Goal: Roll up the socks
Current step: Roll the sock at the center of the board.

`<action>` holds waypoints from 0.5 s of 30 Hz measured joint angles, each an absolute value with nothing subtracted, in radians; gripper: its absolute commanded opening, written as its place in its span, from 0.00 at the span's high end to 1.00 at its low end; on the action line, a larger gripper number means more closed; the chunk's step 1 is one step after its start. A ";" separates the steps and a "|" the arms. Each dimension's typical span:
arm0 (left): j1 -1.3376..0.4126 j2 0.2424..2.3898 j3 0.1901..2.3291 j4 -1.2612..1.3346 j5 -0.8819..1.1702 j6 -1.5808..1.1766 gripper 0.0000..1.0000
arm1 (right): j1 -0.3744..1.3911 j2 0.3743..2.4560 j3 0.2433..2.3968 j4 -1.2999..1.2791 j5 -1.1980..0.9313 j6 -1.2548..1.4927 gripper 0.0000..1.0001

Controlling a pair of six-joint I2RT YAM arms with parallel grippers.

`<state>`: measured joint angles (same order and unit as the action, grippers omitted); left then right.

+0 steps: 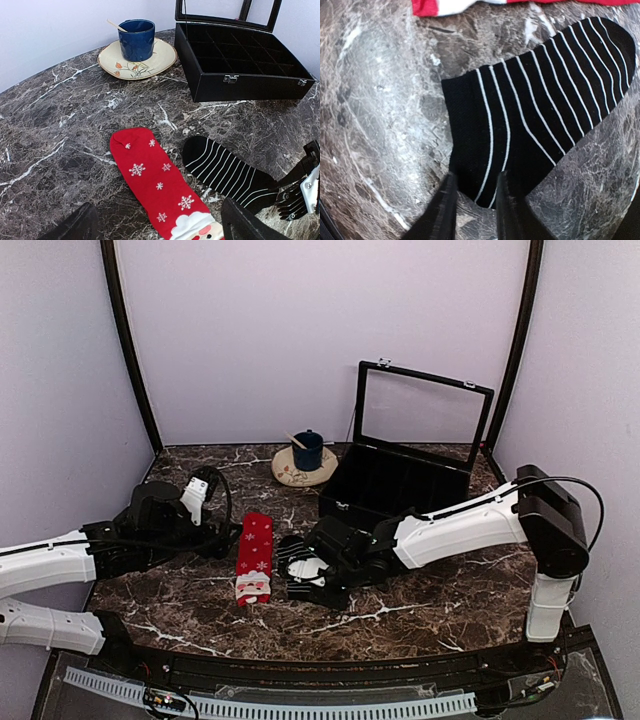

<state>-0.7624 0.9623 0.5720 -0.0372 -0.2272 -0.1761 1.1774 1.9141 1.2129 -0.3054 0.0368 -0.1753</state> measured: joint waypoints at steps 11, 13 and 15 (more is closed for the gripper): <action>-0.762 0.985 0.572 -0.031 -0.223 -0.175 0.15 | 1.177 1.914 1.198 -0.305 0.016 -0.156 0.98; -0.762 0.985 0.572 -0.031 -0.219 -0.171 0.15 | 1.175 1.914 1.198 -0.305 0.007 -0.152 1.00; -0.762 0.984 0.572 -0.031 -0.216 -0.169 0.15 | 1.173 1.914 1.198 -0.307 -0.004 -0.148 1.00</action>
